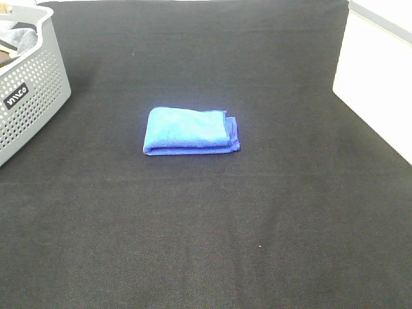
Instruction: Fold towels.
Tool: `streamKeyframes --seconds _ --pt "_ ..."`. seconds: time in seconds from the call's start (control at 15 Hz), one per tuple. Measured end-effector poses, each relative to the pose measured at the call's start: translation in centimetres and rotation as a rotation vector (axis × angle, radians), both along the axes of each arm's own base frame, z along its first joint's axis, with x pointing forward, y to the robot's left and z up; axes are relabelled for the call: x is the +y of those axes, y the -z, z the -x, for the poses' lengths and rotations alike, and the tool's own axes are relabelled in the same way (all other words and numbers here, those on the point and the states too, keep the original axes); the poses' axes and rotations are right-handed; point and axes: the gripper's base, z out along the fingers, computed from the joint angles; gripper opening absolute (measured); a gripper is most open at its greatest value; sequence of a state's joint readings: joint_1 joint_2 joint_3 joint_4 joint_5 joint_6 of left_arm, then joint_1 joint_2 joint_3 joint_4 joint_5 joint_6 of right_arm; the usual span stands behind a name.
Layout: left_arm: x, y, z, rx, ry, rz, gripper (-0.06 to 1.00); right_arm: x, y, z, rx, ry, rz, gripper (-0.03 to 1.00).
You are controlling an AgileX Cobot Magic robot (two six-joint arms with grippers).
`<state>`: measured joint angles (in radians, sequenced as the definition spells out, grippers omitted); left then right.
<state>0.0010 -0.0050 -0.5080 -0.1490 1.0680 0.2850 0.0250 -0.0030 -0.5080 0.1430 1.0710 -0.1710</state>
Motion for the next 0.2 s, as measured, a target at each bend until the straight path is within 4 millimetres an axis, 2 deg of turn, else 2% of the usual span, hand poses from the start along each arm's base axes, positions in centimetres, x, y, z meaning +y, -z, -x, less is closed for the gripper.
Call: streamKeyframes --seconds 0.2 --pt "0.0 0.0 0.0 0.0 0.0 0.0 0.74 0.0 0.0 0.0 0.0 0.0 0.0 0.96"
